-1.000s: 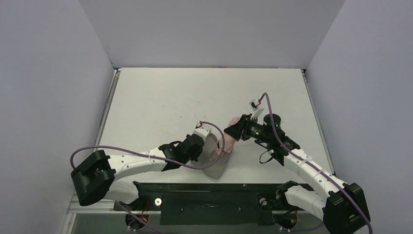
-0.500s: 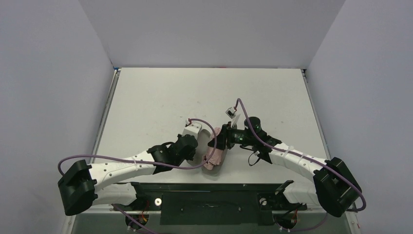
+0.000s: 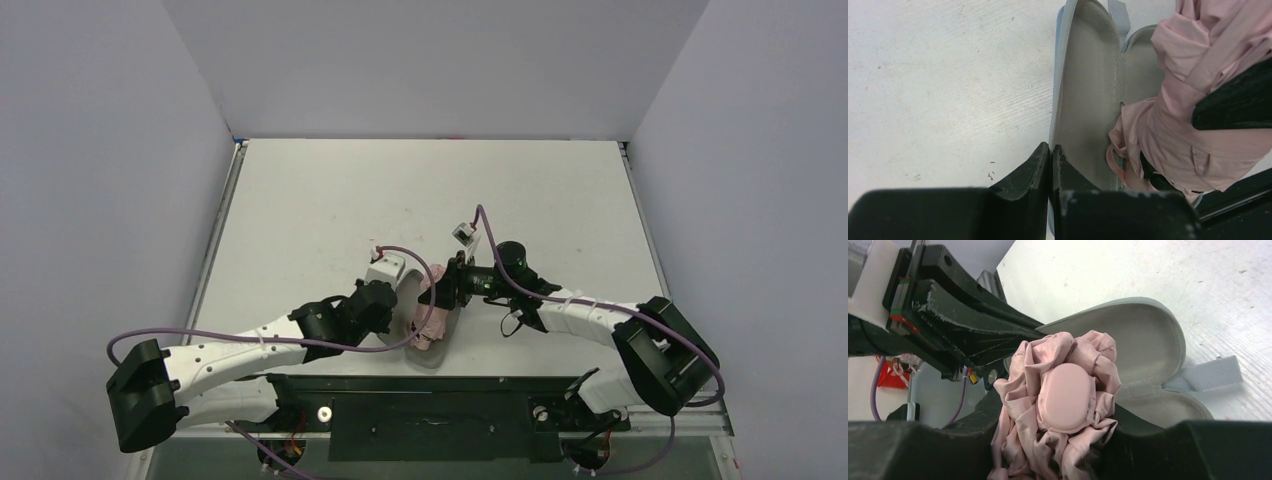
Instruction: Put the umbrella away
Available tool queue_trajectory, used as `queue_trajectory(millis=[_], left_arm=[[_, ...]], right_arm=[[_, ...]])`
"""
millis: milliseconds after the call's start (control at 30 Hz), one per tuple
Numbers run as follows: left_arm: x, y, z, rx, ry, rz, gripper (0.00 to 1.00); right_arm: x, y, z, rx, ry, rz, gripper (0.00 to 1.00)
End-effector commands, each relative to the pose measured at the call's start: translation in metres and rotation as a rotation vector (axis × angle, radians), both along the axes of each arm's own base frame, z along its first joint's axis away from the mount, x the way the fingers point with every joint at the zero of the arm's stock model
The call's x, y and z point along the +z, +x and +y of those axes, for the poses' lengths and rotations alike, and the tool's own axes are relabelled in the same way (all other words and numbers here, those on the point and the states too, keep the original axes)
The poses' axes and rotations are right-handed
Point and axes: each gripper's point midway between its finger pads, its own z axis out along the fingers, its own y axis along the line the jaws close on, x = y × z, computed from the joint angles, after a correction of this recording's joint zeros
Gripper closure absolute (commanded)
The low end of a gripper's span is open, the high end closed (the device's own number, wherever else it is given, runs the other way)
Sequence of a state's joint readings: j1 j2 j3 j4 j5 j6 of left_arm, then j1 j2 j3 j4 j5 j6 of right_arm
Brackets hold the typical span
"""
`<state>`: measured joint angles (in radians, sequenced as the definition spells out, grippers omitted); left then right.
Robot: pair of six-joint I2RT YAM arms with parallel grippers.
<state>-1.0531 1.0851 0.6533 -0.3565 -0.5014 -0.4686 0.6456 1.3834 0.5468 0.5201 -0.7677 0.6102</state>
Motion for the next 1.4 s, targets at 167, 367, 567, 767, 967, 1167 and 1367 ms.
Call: queue_trajectory(millis=[167, 367, 567, 767, 967, 1167, 1367], left_arm=[[0.007, 0.001, 0.001, 0.035, -0.033, -0.011, 1.0], [0.006, 0.0, 0.006, 0.051, -0.023, -0.009, 1.0], [0.006, -0.001, 0.007, 0.053, -0.025, -0.005, 1.0], [0.006, -0.001, 0.007, 0.053, -0.023, -0.004, 1.0], [0.003, -0.002, 0.007, 0.051, -0.019, 0.003, 1.0], [0.002, -0.002, 0.007, 0.051, -0.019, 0.004, 1.0], [-0.001, -0.003, 0.007, 0.047, -0.014, 0.01, 1.0]], right_arm=[[0.011, -0.019, 0.021, 0.129, 0.142, -0.104, 0.75], [-0.006, -0.015, 0.019, 0.096, 0.099, -0.091, 0.65], [-0.022, 0.006, 0.003, -0.042, -0.076, -0.135, 0.19], [-0.022, 0.026, -0.012, -0.169, -0.188, -0.152, 0.17], [-0.017, 0.042, -0.022, -0.264, -0.264, -0.144, 0.16], [-0.027, 0.039, -0.025, -0.255, -0.347, -0.099, 0.15], [-0.02, 0.056, -0.053, -0.456, -0.45, -0.093, 0.14]])
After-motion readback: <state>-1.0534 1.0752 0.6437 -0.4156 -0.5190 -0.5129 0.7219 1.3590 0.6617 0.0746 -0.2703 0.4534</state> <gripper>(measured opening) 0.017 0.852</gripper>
